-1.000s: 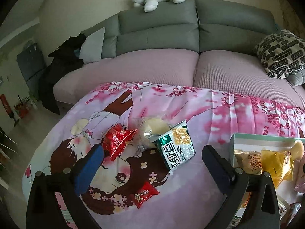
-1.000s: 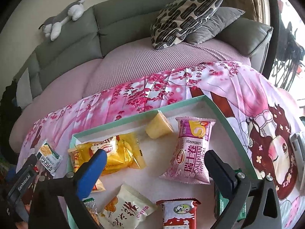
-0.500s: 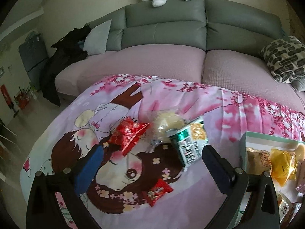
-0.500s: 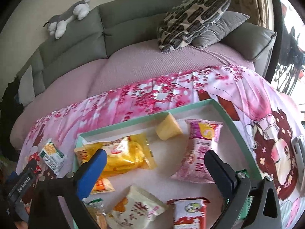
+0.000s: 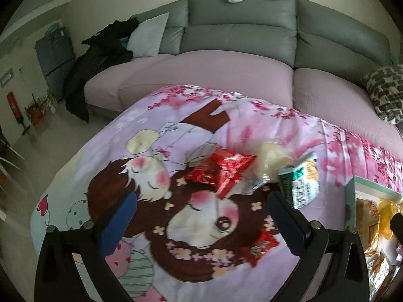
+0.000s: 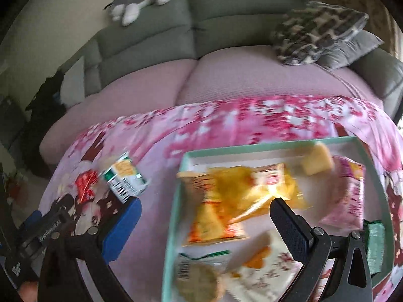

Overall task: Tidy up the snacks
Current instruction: 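Move both tools back toward the snack pile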

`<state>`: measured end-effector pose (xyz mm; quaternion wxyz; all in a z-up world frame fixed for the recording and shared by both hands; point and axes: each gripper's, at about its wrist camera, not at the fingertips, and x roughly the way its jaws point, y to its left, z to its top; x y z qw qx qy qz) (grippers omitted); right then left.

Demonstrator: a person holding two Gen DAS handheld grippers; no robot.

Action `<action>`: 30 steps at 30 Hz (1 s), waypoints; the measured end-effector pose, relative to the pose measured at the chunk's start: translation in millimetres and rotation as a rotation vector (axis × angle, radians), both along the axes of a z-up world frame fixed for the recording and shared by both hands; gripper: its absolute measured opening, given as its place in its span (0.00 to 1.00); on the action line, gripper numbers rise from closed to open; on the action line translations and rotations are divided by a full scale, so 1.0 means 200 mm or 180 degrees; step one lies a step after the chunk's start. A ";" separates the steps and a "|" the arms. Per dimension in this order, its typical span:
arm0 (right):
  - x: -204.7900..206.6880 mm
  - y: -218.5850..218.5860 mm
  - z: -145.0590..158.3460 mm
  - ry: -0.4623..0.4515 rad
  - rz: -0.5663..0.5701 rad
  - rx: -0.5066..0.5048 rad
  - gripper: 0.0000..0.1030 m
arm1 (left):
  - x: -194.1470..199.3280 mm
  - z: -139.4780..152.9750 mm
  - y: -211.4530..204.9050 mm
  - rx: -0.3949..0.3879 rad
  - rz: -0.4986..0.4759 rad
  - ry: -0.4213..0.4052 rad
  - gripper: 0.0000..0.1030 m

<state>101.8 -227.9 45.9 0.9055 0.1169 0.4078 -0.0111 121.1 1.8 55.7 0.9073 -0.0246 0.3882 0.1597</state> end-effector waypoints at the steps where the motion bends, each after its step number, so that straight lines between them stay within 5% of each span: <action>1: 0.00 0.03 0.00 0.0008 0.0036 -0.0016 1.00 | 0.00 0.00 0.02 -0.0013 0.0030 0.0001 1.00; 30: 0.02 0.57 -0.10 -0.0003 0.0771 -0.0017 1.00 | -0.03 -0.13 0.43 -0.0253 0.0186 0.0361 1.00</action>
